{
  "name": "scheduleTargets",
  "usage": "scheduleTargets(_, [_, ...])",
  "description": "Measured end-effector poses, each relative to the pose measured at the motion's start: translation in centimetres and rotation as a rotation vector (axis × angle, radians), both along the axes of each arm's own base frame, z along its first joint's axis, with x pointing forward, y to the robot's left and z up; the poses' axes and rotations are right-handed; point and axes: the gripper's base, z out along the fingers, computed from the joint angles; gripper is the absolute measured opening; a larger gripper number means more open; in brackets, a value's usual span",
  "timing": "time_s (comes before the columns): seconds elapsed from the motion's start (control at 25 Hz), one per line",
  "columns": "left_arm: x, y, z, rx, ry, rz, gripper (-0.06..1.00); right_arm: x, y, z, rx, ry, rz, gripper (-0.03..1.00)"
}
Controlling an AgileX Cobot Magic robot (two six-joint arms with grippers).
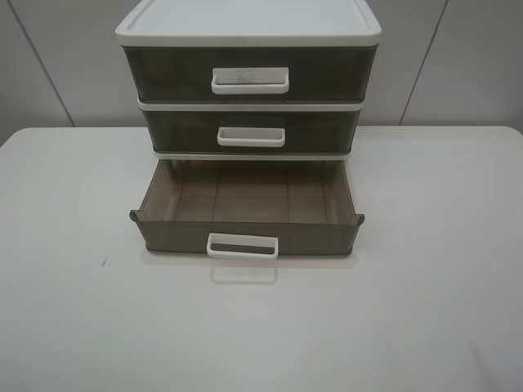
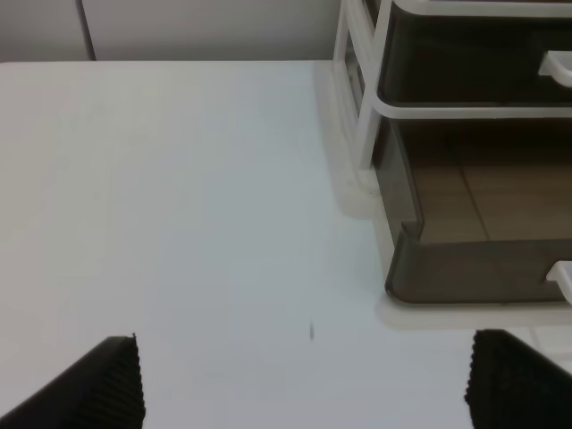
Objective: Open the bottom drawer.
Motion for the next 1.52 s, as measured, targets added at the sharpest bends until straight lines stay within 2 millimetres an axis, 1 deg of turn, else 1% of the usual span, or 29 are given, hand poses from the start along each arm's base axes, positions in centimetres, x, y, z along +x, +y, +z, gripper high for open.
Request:
scheduleTargets(0.16, [0.0, 0.0, 0.0, 0.000, 0.000, 0.000, 0.74, -3.1, -0.2, 0.4, 0.005, -0.046, -0.007, 0.76])
scheduleTargets(0.32, [0.0, 0.0, 0.0, 0.000, 0.000, 0.000, 0.74, -5.5, -0.5, 0.9, -0.001, -0.137, -0.014, 0.76])
scheduleTargets(0.44, [0.0, 0.0, 0.0, 0.000, 0.000, 0.000, 0.74, -6.5, -0.6, 1.0, 0.001, -0.177, -0.015, 0.76])
scheduleTargets(0.68, [0.0, 0.0, 0.0, 0.000, 0.000, 0.000, 0.74, -7.3, -0.6, 1.1, 0.003, -0.214, -0.015, 0.76])
scheduleTargets(0.88, [0.0, 0.0, 0.0, 0.000, 0.000, 0.000, 0.74, -8.7, -0.8, 0.9, 0.001, -0.245, -0.023, 0.76])
scheduleTargets(0.96, [0.0, 0.0, 0.0, 0.000, 0.000, 0.000, 0.74, -9.0, -0.9, 0.4, -0.001, -0.250, -0.026, 0.76])
scheduleTargets(1.2, [0.0, 0.0, 0.0, 0.000, 0.000, 0.000, 0.74, -9.3, -0.7, -3.3, 0.014, -0.285, -0.014, 0.76])
scheduleTargets(1.28, [0.0, 0.0, 0.0, 0.000, 0.000, 0.000, 0.74, -9.5, -0.7, -4.1, 0.017, -0.294, -0.013, 0.76])
scheduleTargets(1.4, [0.0, 0.0, 0.0, 0.000, 0.000, 0.000, 0.74, -10.1, -0.8, -4.6, 0.016, -0.329, -0.013, 0.76])
scheduleTargets(1.52, [0.0, 0.0, 0.0, 0.000, 0.000, 0.000, 0.74, -10.1, -0.8, -4.9, 0.010, -0.329, -0.013, 0.76])
